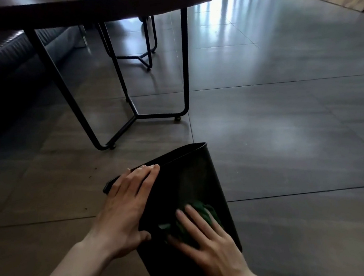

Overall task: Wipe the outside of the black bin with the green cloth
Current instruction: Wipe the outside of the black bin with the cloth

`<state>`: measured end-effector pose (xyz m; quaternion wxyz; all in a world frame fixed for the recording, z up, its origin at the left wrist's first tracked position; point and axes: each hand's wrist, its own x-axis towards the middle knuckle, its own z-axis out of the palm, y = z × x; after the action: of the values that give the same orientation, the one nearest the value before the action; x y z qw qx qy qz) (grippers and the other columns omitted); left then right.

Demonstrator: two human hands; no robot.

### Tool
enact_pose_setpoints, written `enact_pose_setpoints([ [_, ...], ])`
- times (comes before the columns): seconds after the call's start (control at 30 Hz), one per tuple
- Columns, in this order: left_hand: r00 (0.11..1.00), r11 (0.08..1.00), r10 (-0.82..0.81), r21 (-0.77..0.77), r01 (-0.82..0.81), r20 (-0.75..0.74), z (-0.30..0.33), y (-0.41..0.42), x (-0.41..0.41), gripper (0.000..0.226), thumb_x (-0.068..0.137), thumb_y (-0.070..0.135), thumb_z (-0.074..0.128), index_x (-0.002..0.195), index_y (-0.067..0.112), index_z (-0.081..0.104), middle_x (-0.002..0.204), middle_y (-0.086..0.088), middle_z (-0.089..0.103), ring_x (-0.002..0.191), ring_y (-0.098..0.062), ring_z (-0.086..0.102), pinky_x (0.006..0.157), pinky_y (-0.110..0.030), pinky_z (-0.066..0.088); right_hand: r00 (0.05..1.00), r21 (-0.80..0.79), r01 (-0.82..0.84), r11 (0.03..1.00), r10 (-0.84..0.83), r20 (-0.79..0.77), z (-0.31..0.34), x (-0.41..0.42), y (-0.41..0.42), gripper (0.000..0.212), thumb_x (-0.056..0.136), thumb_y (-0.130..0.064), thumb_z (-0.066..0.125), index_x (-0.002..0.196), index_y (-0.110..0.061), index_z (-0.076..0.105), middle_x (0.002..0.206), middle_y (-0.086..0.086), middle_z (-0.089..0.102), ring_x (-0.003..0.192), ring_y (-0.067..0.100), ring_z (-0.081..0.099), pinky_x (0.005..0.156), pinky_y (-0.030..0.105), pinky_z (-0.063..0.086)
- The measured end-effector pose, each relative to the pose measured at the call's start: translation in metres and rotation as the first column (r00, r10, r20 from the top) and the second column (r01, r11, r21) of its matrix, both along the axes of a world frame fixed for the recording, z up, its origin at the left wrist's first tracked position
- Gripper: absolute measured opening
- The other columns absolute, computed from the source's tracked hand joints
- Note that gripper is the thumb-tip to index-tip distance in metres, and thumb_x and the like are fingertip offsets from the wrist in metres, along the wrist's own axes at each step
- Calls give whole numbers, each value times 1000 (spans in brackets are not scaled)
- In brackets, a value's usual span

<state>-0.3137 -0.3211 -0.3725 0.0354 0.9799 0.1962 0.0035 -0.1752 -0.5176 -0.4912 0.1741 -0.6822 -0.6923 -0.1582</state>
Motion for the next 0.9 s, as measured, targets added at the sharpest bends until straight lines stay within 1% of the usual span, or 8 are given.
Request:
enact_pose_setpoints([
  [0.07, 1000, 1000, -8, 11, 8, -6, -1, 0, 0, 151, 44, 55, 87, 160, 23, -4, 163, 6, 13, 153, -15, 9, 125, -33, 1, 999, 14, 31, 999, -31, -12, -2, 11, -11, 42, 101, -22, 49, 138, -38, 60, 160, 11, 41, 151, 32, 33, 103, 49, 52],
  [0.17, 1000, 1000, -3, 1, 3, 3, -1, 0, -1, 152, 42, 54, 88, 160, 22, -1, 163, 5, 16, 153, -16, 13, 125, -33, 3, 909, 66, 327, 943, -295, -295, 34, 30, 23, 58, 88, -9, 65, 139, -36, 61, 161, 11, 41, 151, 33, 33, 100, 50, 55],
  [0.23, 1000, 1000, -5, -11, 6, 10, 1, -2, -1, 149, 42, 52, 87, 161, 21, 2, 162, 4, 19, 152, -17, 15, 125, -35, 6, 855, 83, 408, 909, -349, -383, 63, 40, 55, 60, 89, -5, 67, 142, -34, 59, 160, 11, 41, 152, 33, 32, 103, 52, 53],
  [0.37, 1000, 1000, -7, -6, 7, 15, 2, -3, -2, 143, 46, 49, 84, 160, 21, 2, 162, 2, 21, 152, -17, 15, 125, -36, 8, 944, 47, 258, 965, -242, -224, 53, 23, 56, 47, 96, -24, 53, 142, -35, 57, 164, 12, 34, 154, 33, 25, 110, 53, 46],
  [0.53, 1000, 1000, -16, 17, 16, -5, -2, -1, -1, 151, 46, 57, 87, 160, 23, -7, 163, 5, 11, 153, -15, 8, 126, -35, 4, 1000, -34, 2, 999, -1, 6, -2, 6, -8, 37, 106, -26, 45, 139, -37, 58, 162, 13, 38, 152, 32, 32, 103, 50, 51],
  [0.63, 1000, 1000, -8, 26, 8, -12, -1, -1, -1, 152, 43, 59, 87, 160, 21, -2, 163, 3, 15, 153, -18, 13, 126, -38, 8, 975, 26, 165, 986, -159, -155, 18, 19, 9, 50, 93, -15, 58, 138, -37, 61, 162, 10, 39, 151, 32, 33, 103, 50, 53],
  [0.73, 1000, 1000, -5, 13, 5, 1, -1, -1, -2, 151, 42, 58, 86, 160, 21, 1, 162, 3, 18, 152, -18, 15, 125, -39, 9, 833, 60, 436, 898, -377, -405, 58, 28, 52, 66, 87, -2, 70, 143, -34, 57, 160, 11, 41, 151, 33, 33, 99, 54, 56],
  [0.9, 1000, 1000, -8, 7, 8, 7, -2, -2, -2, 151, 41, 55, 87, 160, 20, 1, 162, 2, 19, 152, -19, 16, 125, -41, 12, 940, 22, 279, 960, -268, -210, 47, 15, 42, 53, 93, -19, 57, 145, -32, 55, 162, 14, 37, 152, 35, 30, 107, 54, 49],
])
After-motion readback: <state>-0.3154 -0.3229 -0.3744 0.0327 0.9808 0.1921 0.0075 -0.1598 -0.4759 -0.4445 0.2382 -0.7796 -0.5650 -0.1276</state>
